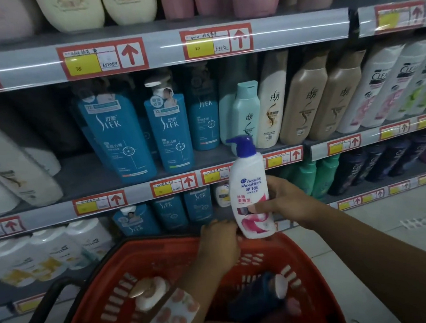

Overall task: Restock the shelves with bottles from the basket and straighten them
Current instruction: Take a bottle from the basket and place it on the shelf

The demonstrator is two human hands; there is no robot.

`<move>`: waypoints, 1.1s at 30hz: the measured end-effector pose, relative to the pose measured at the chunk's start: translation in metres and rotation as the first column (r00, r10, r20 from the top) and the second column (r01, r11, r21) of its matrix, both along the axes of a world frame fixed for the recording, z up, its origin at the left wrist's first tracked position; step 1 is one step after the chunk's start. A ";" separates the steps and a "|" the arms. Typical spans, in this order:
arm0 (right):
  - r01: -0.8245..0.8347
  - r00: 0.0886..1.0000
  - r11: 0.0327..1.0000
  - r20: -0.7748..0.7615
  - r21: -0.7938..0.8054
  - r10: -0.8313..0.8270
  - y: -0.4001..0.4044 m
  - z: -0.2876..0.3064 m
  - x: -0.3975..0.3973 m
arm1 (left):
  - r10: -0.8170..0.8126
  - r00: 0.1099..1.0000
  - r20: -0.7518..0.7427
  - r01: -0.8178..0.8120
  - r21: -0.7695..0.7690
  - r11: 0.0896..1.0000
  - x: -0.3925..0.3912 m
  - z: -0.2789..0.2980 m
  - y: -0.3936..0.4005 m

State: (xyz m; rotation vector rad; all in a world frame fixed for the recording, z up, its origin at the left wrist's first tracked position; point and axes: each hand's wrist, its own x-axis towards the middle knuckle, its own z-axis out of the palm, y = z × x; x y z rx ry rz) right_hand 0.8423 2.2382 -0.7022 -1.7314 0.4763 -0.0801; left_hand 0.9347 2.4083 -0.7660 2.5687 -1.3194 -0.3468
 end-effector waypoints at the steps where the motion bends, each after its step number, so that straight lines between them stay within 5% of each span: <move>1: 0.004 1.000 1.000 0.002 -0.012 -0.004 -0.002 0.000 0.000 | -0.011 1.000 -0.002 0.011 0.013 1.000 -0.005 0.001 -0.001; 10: -0.010 0.996 1.000 -0.083 -0.013 0.009 -0.001 -0.021 0.003 | -0.061 0.998 -0.003 0.061 0.204 0.977 -0.031 0.020 0.017; 15: -0.043 0.992 0.998 -0.116 -0.035 0.039 0.001 -0.027 0.009 | 0.113 0.961 -0.251 -0.080 0.138 0.987 -0.017 0.031 0.027; 19: -0.061 0.988 0.993 -0.144 -0.097 0.046 -0.008 -0.034 0.021 | 0.176 0.767 -0.616 -0.187 0.048 0.981 0.012 0.032 -0.003; 30: -0.122 0.968 0.981 -0.237 -0.149 0.085 -0.018 -0.066 0.060 | 0.060 0.644 -0.762 -0.278 -0.161 0.947 0.063 -0.027 -0.037; 33: -0.126 0.957 0.973 -0.281 -0.191 0.068 -0.021 -0.081 0.064 | 0.042 0.719 -0.694 -0.195 -0.143 0.970 0.071 -0.035 -0.041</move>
